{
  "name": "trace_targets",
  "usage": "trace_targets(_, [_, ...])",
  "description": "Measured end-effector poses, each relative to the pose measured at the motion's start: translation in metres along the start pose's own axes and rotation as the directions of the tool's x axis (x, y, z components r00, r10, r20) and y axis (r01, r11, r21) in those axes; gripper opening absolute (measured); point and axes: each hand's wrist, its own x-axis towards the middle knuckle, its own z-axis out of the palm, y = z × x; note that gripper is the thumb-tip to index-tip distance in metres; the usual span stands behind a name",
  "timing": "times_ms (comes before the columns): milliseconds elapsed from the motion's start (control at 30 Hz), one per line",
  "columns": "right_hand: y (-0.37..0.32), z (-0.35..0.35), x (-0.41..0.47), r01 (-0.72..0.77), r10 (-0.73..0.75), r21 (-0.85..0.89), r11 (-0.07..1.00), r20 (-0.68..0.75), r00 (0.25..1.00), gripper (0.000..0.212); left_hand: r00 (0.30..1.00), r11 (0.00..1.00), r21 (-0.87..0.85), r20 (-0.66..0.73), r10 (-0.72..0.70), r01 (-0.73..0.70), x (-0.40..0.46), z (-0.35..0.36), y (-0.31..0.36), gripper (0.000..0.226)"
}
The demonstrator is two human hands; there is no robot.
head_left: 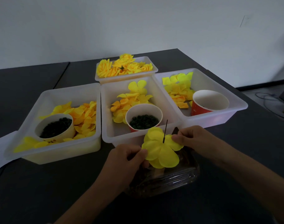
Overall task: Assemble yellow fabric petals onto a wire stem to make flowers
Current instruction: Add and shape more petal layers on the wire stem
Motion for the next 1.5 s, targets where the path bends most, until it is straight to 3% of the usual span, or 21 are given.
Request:
trace_targets(133, [-0.005,0.0,-0.003,-0.012,0.013,-0.011,1.0,0.004,1.0,0.028,1.0,1.0,-0.001,0.02,-0.002,0.002,0.0,-0.002,0.0,0.041])
trace_targets(267, [-0.009,-0.009,-0.01,-0.02,0.018,-0.076,0.997,-0.028,0.999,0.043,0.998,0.998,0.028,0.022,-0.054,0.053,-0.001,-0.01,-0.001,0.054])
trace_targets(400, [-0.014,-0.041,-0.007,-0.036,0.032,-0.013,0.999,-0.223,0.974,0.035,0.992,0.996,0.054,-0.108,-0.067,0.073,0.003,-0.029,0.004,0.057])
trace_targets(467, [-0.025,-0.063,0.0,0.038,-0.016,0.064,0.997,-0.32,0.947,0.033,0.982,0.996,0.082,-0.187,-0.015,0.03,0.008,-0.041,0.01,0.055])
trace_targets(567, [-0.048,-0.094,0.03,0.148,-0.217,-0.176,0.973,-0.484,0.848,0.024,0.969,0.997,0.044,-0.238,0.073,-0.064,0.021,-0.053,0.02,0.053])
trace_targets(633, [-0.058,-0.105,0.064,0.098,-0.363,-0.467,0.879,-0.523,0.771,0.014,0.962,0.993,0.019,-0.248,0.116,-0.114,0.03,-0.056,0.029,0.047])
trace_targets(700, [-0.059,-0.107,0.102,0.031,-0.437,-0.711,0.702,-0.396,0.808,0.012,0.956,0.987,0.038,-0.245,0.16,-0.156,0.036,-0.055,0.036,0.045])
trace_targets(800, [-0.052,-0.107,0.155,-0.039,-0.295,-0.941,0.336,-0.145,0.945,0.031,0.942,0.971,0.106,-0.241,0.234,-0.214,0.039,-0.05,0.042,0.042])
trace_targets(867, [-0.05,-0.106,0.183,-0.086,-0.146,-0.968,0.237,-0.123,0.982,0.048,0.938,0.967,0.122,-0.242,0.248,-0.224,0.039,-0.051,0.042,0.043])
trace_targets(1000, [-0.042,-0.098,0.225,-0.125,0.093,-0.97,0.211,-0.107,0.99,0.084,0.943,0.976,0.131,-0.264,0.202,-0.172,0.042,-0.061,0.035,0.043])
trace_targets(1133, [-0.019,-0.089,0.249,-0.153,0.154,-0.967,0.202,-0.123,0.98,0.092,0.948,0.98,0.143,-0.269,0.17,-0.135,0.05,-0.07,0.028,0.035])
trace_targets(1200, [-0.012,-0.087,0.255,-0.157,0.152,-0.968,0.198,-0.128,0.98,0.083,0.949,0.981,0.141,-0.265,0.168,-0.134,0.054,-0.072,0.026,0.032])
trace_targets(1367, [-0.015,-0.093,0.255,-0.176,0.098,-0.945,0.274,-0.155,0.983,0.022,0.953,0.984,0.094,-0.251,0.172,-0.153,0.059,-0.076,0.026,0.035])
trace_targets(1500, [-0.03,-0.107,0.244,-0.13,0.151,-0.92,0.37,-0.079,0.985,0.026,0.953,0.982,0.091,-0.242,0.183,-0.165,0.059,-0.075,0.026,0.035])
